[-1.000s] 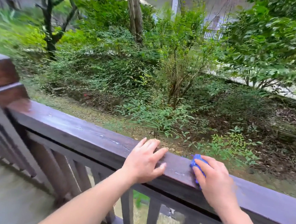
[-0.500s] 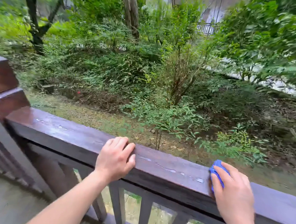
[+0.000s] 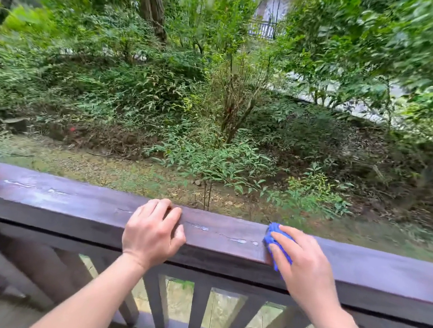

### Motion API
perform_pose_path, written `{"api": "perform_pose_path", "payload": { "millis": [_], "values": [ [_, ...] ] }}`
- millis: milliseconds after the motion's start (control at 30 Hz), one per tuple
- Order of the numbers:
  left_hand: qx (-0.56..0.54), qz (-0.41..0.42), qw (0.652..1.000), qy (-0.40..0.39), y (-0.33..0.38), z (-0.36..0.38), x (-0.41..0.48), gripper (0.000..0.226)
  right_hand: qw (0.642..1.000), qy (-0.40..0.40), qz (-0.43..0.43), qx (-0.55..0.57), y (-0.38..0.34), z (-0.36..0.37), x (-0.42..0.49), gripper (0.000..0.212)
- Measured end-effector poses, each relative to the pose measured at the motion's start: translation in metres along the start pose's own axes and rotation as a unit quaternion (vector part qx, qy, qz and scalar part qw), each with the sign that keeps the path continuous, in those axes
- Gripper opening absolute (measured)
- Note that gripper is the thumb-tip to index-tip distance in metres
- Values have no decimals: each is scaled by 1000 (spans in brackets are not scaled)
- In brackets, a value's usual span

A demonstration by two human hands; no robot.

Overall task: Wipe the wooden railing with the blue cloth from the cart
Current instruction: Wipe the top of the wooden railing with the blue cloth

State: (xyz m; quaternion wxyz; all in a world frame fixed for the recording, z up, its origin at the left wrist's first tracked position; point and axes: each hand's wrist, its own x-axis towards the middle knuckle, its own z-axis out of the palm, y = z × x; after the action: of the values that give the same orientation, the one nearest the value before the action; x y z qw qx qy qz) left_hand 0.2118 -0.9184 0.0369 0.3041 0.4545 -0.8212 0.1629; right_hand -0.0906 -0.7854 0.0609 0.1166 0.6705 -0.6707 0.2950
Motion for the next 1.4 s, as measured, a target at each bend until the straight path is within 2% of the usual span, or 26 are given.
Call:
{"api": "perform_pose_path", "payload": {
  "millis": [100,167,333,400,500,567,633,700,800,867,900,967,1033,1200,1267,1367,1400],
  "values": [
    [-2,-10,1000,-10,2,-2,0,29,993,15,120,-9,25,-11,13,18],
    [0,-16,1000,-10,3,-3,0,29,988,32,148,-14,16,-8,14,18],
    [3,-23,1000,-3,4,-3,1,29,998,-28,-33,44,-18,7,0,23],
    [0,-20,1000,0,5,-2,1,30,999,-31,-15,35,-5,-1,10,21],
    [-5,-20,1000,2,5,-3,3,32,997,-22,72,31,-9,-2,30,16],
    [-4,-17,1000,-3,6,-4,2,31,999,-22,29,37,-36,8,27,16],
    [-3,-21,1000,-10,7,-6,3,31,996,-36,-61,57,-52,14,15,21],
    [-5,-26,1000,-18,9,-8,3,31,992,-54,-84,70,-40,10,16,22],
    [-6,-32,999,-22,9,-11,3,31,998,-54,1,42,-24,9,39,17],
    [-6,-32,999,-22,9,-11,4,30,998,-36,36,39,-39,17,44,16],
    [-7,-31,999,-22,9,-11,2,30,998,-32,24,44,-52,22,40,17],
    [-4,-29,999,-16,8,-10,2,29,996,-40,-54,61,-68,30,23,22],
    [-2,-28,1000,-11,7,-9,3,28,990,-59,-108,70,-61,29,14,26],
    [-5,-29,1000,-5,8,-9,3,26,998,-49,9,45,-60,33,55,16],
    [-8,-28,1000,-3,9,-9,2,26,998,-42,-27,43,-83,40,51,16],
    [-15,-30,999,-10,7,-9,3,24,986,-66,-134,74,-98,45,29,25],
    [-17,-33,999,-10,7,-9,4,23,984,-75,-142,76,-95,45,30,26]
  ]
}}
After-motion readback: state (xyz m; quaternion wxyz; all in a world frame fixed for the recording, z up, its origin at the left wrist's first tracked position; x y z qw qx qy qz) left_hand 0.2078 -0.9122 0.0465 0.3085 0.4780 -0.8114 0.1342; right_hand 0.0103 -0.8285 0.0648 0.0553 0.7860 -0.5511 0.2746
